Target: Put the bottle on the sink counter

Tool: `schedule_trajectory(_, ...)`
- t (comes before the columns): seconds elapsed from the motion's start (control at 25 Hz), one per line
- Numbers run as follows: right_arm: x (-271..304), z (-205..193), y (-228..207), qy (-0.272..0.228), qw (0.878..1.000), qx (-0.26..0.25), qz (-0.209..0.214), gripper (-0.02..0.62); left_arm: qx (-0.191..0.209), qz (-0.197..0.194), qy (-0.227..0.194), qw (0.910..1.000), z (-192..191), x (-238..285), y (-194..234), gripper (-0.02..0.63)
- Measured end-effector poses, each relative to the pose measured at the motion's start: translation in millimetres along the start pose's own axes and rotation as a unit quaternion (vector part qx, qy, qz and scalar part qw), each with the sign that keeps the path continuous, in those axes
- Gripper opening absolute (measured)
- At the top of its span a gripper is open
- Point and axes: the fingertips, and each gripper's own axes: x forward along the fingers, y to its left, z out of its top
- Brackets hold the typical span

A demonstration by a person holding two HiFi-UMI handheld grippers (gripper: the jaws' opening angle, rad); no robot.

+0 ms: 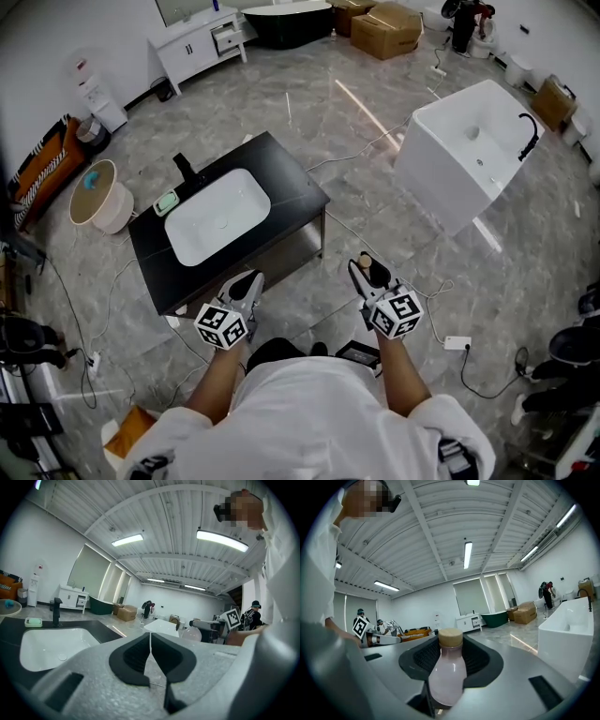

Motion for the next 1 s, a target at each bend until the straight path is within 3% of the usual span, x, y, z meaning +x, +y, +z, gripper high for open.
schedule_trajectory(0.2,13,-11,-21,0.012,1.000,0.016,-0.004,0.143,-0.014,0.000,0.013,0.9998,-13,13,7,0.023)
schedule_trajectory(0.44,46,-7,-41,0.018,1.000,0.018,-0.010,0.143,-0.037,0.008,0.015,0.9992,-20,36,48,0.023)
schedule_trajectory(1.0,184,44,-78,0.027,1.000,-0.007,-0.001,0.143,-0.038,-0.015,-0.020,0.9990,53,124,157,0.023)
